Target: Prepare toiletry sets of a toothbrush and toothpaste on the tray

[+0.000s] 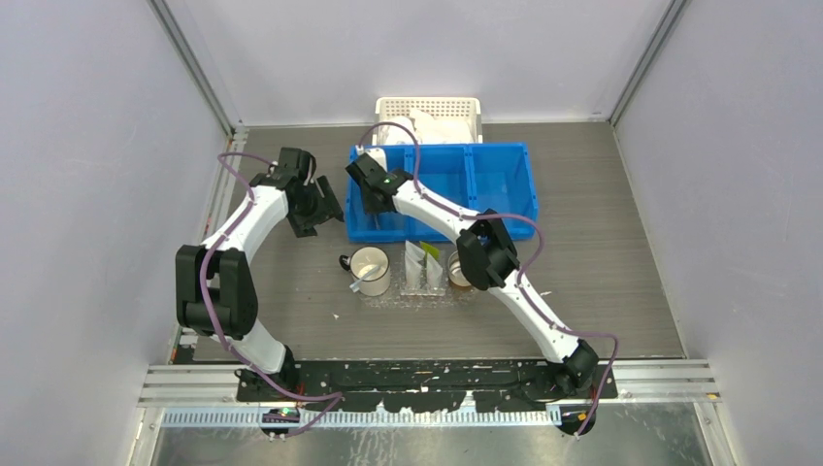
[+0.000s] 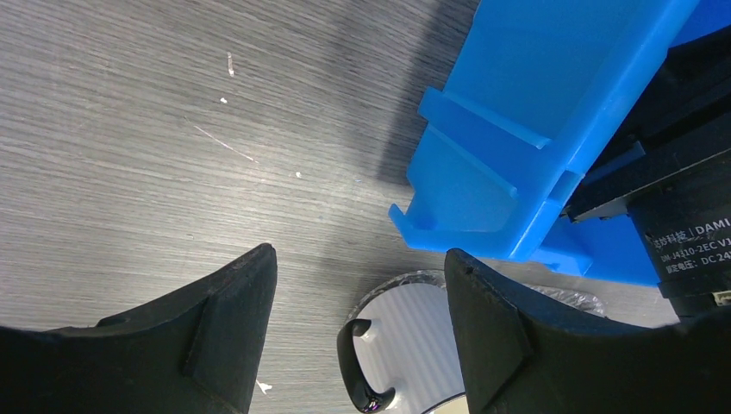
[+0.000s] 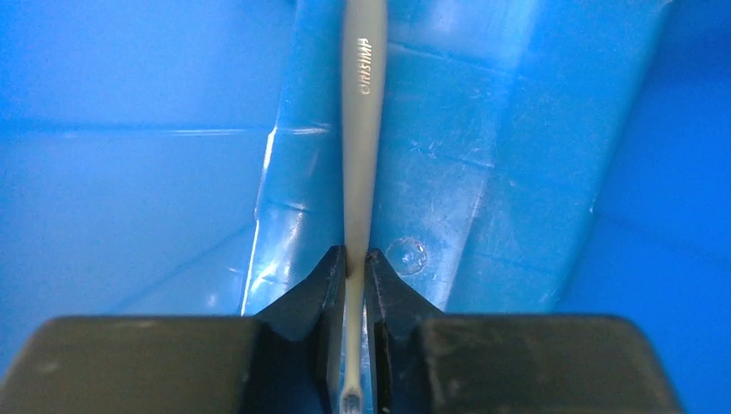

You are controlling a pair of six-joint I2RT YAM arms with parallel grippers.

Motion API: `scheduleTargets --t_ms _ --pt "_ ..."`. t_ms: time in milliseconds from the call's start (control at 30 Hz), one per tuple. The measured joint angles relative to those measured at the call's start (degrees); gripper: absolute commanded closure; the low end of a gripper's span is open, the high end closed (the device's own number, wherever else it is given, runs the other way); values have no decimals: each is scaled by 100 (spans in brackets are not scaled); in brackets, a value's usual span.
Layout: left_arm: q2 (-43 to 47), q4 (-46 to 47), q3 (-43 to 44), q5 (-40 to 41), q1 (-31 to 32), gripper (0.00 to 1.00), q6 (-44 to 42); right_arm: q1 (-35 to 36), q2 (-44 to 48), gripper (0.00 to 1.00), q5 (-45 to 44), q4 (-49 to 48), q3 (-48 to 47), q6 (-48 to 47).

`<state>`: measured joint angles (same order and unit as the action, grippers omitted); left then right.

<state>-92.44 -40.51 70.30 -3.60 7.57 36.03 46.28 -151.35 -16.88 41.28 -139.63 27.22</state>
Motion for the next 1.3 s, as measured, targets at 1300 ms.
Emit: scheduleTargets --t_ms 1300 --pt "396 -22 -7 48 -9 29 11 -291 1941 93 925 280 623 -496"
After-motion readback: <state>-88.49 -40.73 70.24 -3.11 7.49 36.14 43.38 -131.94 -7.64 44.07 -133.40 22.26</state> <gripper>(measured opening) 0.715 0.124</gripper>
